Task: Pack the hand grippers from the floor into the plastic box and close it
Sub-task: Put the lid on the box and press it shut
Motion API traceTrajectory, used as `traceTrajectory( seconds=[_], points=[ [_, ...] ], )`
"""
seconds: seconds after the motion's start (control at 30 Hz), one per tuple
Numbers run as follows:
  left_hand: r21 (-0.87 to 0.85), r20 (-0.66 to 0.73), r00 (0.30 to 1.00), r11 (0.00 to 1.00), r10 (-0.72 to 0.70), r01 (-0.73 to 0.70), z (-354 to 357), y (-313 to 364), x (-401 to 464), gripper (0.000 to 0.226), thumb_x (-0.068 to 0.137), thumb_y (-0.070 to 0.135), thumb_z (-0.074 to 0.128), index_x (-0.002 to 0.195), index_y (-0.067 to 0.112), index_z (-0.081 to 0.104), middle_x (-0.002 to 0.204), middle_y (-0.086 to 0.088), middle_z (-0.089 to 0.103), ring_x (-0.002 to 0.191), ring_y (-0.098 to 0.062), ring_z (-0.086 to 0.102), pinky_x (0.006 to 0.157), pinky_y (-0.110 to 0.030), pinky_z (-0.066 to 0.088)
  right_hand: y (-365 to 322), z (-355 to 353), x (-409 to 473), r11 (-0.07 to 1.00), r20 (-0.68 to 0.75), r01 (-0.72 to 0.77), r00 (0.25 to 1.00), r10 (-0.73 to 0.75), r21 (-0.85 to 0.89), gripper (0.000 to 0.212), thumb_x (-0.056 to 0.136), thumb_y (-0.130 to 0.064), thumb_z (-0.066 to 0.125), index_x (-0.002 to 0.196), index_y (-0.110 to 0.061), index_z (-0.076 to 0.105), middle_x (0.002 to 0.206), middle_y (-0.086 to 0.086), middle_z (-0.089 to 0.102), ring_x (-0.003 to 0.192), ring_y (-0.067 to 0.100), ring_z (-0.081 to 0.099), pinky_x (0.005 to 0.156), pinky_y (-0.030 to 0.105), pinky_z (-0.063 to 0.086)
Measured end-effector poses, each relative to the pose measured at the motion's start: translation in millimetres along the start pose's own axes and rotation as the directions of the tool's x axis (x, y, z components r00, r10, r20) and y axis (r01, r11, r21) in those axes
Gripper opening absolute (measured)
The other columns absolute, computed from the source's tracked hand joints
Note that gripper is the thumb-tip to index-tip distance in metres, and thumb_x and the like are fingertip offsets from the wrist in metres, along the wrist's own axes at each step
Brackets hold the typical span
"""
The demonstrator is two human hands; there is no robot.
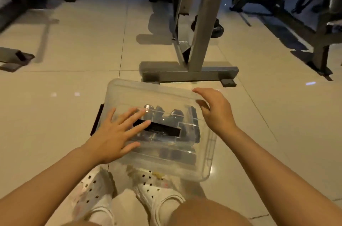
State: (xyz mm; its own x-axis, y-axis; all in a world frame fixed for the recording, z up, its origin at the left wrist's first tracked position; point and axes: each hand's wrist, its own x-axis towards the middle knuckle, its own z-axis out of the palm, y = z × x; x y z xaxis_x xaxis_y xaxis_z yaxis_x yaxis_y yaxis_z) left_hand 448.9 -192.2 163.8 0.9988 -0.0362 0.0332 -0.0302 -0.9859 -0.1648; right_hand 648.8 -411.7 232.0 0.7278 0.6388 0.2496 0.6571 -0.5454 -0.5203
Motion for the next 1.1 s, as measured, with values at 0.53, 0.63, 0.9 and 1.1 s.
traceTrajectory(
  seconds=[0.53, 0.63, 0.9, 1.1],
  points=[
    [-0.177, 0.155, 0.949, 0.937, -0.276, 0.301, 83.3, -25.3, 8.2, 0.068, 0.092, 0.067, 0.017, 0.15, 0.031, 0.017, 0.158, 0.002, 0.014, 0.145, -0.02, 0.012, 0.112, -0.062, 0.007, 36.9, 123.0, -12.1, 0.987, 0.284, -0.097, 0.95, 0.131, -0.132, 0.054, 0.096, -0.054, 0.029, 0.146, -0.035, 0.027, 0.158, -0.005, 0.014, 0.145, 0.016, 0.009, 0.117, 0.049, 0.014],
    [-0.174, 0.143, 0.948, 0.936, -0.285, 0.307, 83.4, -25.4, 8.7, 0.068, 0.092, 0.067, 0.017, 0.149, 0.032, 0.018, 0.158, 0.003, 0.015, 0.145, -0.02, 0.014, 0.11, -0.064, 0.009, 39.8, 128.1, -41.9, 0.98, 0.329, -0.052, 0.937, 0.114, -0.192, 0.062, 0.089, -0.063, 0.016, 0.146, -0.039, 0.01, 0.157, -0.01, -0.002, 0.144, 0.009, -0.01, 0.118, 0.041, 0.003],
    [-0.14, 0.142, 0.944, 0.938, -0.297, 0.317, 92.1, -44.1, 31.5, 0.068, 0.092, 0.068, 0.013, 0.15, 0.033, 0.013, 0.157, 0.003, 0.012, 0.144, -0.02, 0.015, 0.11, -0.063, 0.004, 50.0, 139.2, -11.3, 0.974, 0.306, -0.033, 0.947, 0.102, -0.222, 0.064, 0.09, -0.063, 0.016, 0.148, -0.037, 0.012, 0.158, -0.008, 0.003, 0.144, 0.009, -0.01, 0.119, 0.036, 0.003],
    [-0.154, 0.15, 0.943, 0.935, -0.296, 0.318, 94.8, -44.7, 38.6, 0.069, 0.091, 0.069, 0.01, 0.15, 0.034, 0.013, 0.157, 0.003, 0.013, 0.144, -0.021, 0.016, 0.11, -0.062, 0.002, 55.9, 143.4, -3.9, 0.97, 0.326, -0.026, 0.939, 0.106, -0.24, 0.065, 0.09, -0.064, 0.017, 0.149, -0.037, 0.016, 0.159, -0.006, 0.006, 0.145, 0.01, -0.008, 0.119, 0.037, 0.005]
  ],
)
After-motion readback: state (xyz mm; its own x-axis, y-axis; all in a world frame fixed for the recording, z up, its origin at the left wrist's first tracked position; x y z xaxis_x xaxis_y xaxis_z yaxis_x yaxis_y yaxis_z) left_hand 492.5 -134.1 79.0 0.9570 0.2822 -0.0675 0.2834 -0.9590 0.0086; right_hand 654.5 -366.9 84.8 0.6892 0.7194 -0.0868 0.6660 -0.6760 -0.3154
